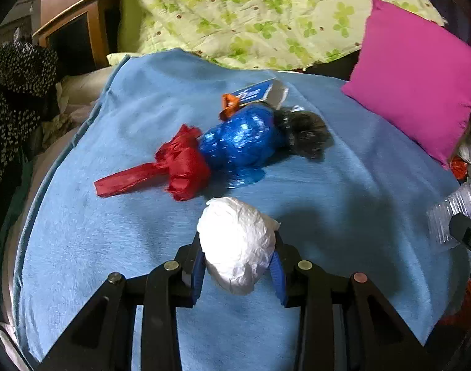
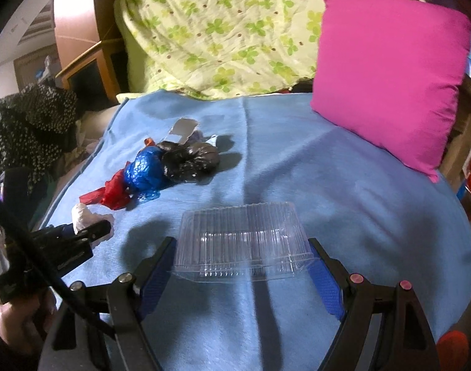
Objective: Collect trash
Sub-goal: 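Carry the white ball and clear container to the orange basket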
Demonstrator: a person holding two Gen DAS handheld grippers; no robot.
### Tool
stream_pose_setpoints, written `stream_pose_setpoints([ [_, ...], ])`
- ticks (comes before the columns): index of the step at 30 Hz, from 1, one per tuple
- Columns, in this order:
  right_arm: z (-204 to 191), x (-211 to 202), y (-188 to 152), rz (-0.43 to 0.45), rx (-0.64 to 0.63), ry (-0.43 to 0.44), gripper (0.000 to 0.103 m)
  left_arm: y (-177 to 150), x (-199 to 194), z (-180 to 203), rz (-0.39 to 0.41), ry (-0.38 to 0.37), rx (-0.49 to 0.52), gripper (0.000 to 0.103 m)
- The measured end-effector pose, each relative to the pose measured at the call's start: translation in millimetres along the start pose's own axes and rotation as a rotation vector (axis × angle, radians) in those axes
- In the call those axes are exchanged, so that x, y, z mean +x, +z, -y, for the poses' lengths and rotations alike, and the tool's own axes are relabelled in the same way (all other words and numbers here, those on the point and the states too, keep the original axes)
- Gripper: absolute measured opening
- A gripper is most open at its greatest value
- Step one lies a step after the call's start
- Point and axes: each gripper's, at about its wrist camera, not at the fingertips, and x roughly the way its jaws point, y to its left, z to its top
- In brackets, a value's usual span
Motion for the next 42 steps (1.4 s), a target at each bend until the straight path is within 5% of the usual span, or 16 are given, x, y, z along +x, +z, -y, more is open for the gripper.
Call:
stream_pose_setpoints([
  [25,109.9,-61.2,-37.9,0.047,0.182,-0.139,0.084,-15.5,-36.9,131.0,0.004,-0.128,0.217,0.038],
  [42,209.2,-117.5,-118.7,0.003,0.364,-0.311,0.084,-19.2,-52.8,199.6,0.016,-0.221,0.328,0.038],
])
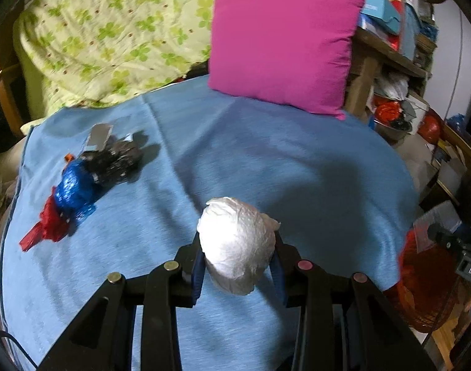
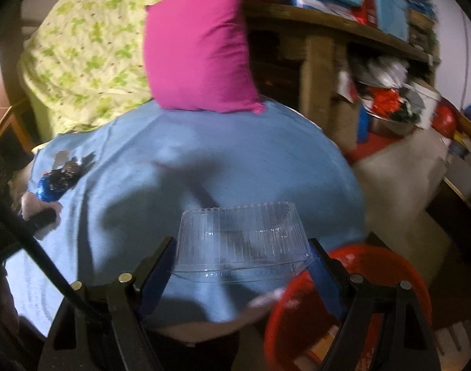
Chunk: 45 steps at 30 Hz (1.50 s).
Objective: Collect trash
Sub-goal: 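Carry the white ball and clear container to the orange basket, then open the right tool to drop the clear container into the basket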
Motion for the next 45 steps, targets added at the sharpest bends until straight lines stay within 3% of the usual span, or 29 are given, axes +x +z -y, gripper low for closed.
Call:
stream_pose_setpoints([
  [10,79.4,-12.6,-36.4,-0.036,0.127,-0.133,0.084,13.9,-3.6,56.6,0.021,-0.073,0.089,0.038],
  [19,126.4,-21.7,-57.3,-0.064,0.198,-0.211,0.084,24.9,-12.5,116.6,0.045,-0.159,0.185,0.038],
  [30,146.5,-15.6,-71.9,-0.112,0.243,-0.264,0.088,22.0,-12.9,179.5,0.037,-0.246,0.299,0.038],
  [31,148.3,-16.6,-73.3,-0.108,0.249,-0.262,0.089,20.8,-12.6,183.3,0.034,-0.252,0.308,0.038],
  [33,153.1,-18.7,-75.0,-0.101,0.260,-0.259,0.102,17.9,-12.3,193.3,0.030,-0.263,0.329,0.038],
  [45,173.6,-49.6,-70.4,-0.006,0.335,-0.281,0.103,7.3,-7.3,248.8,-0.057,-0.407,0.409,0.039],
])
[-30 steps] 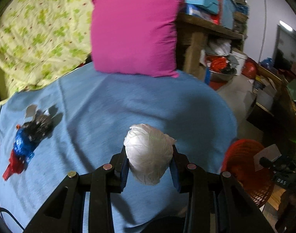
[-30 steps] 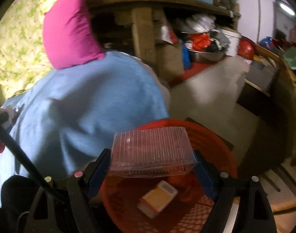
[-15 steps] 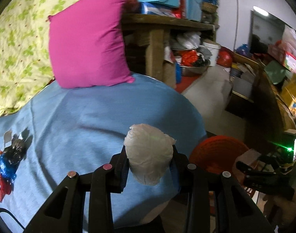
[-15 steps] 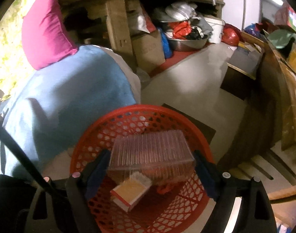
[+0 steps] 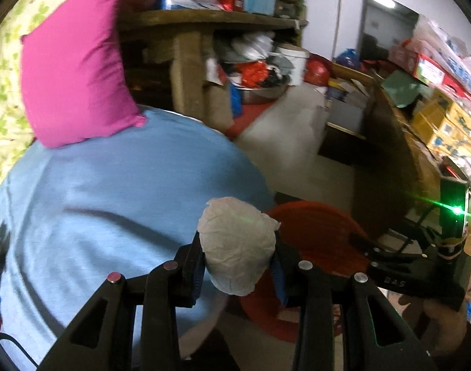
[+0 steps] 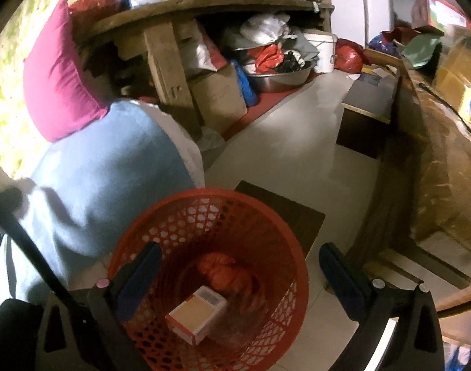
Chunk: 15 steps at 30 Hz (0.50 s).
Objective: Collect trash
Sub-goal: 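Open the right tool to drop the clear container into the basket, then open the left tool to drop the white plastic ball into the basket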
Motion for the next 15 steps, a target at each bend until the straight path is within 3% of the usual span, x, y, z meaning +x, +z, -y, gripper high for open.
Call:
stream_pose_setpoints([
  [11,25.3,-10.6,-1.6,0.027,0.067,0.005,0.103,6.3,32.1,47.5,-0.093,-0.103,0.060,0.044],
  [15,34.5,-10.1,-6.1,0.020,0.091,0.002,0.103,9.6,32.5,47.3,-0.091,-0.117,0.046,0.075],
])
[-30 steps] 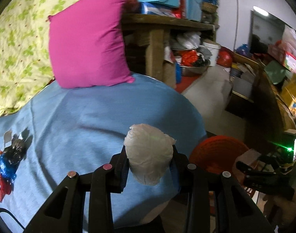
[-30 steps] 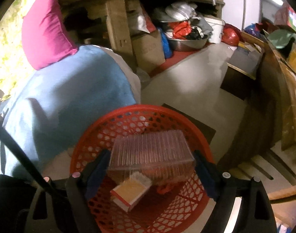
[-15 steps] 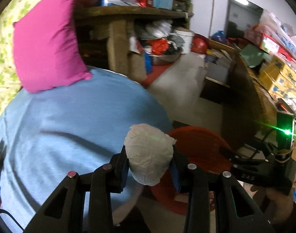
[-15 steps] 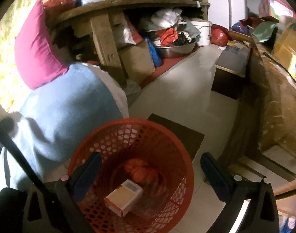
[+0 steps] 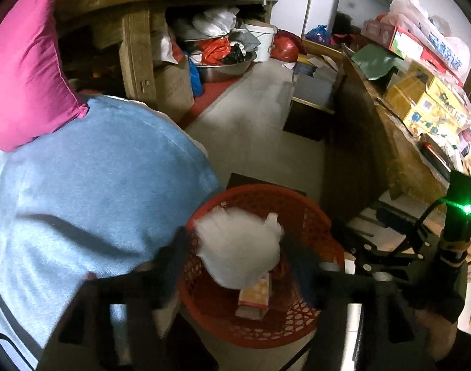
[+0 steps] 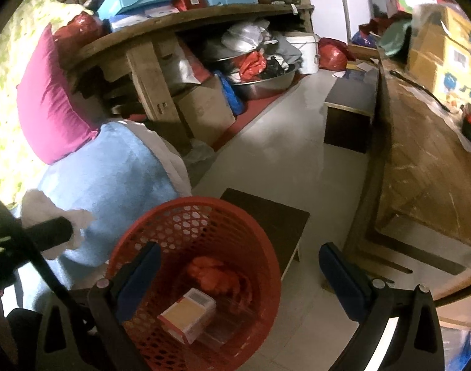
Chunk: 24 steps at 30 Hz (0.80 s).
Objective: Collect trash
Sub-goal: 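Open the left tool to drop the white plastic ball into the basket, then move both tools back toward the remaining trash on the blanket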
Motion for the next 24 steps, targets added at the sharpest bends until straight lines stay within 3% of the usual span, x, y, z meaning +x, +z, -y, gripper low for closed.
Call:
stream_pose_setpoints([
  [6,-0.1,-2.7,-1.5,0.009,0.001,0.003,0.103,0.7,-3.6,-10.9,-0.004,-0.015,-0.021,0.075],
  [12,-11.6,-3.1,-0.5,0.010,-0.012,0.017,0.102,-3.6,-31.0,-40.5,0.054,0.012,-0.074,0.075],
  [18,-44.6,-0.2,-1.0,0.007,-0.072,0.059,0.103,-23.9,-67.2,-92.7,0.108,0.089,-0.175,0.075],
  [24,-103.7,3.2,2.3,0.006,-0.176,0.125,0.103,-61.4,-99.1,-145.8,0.144,0.203,-0.264,0.075],
])
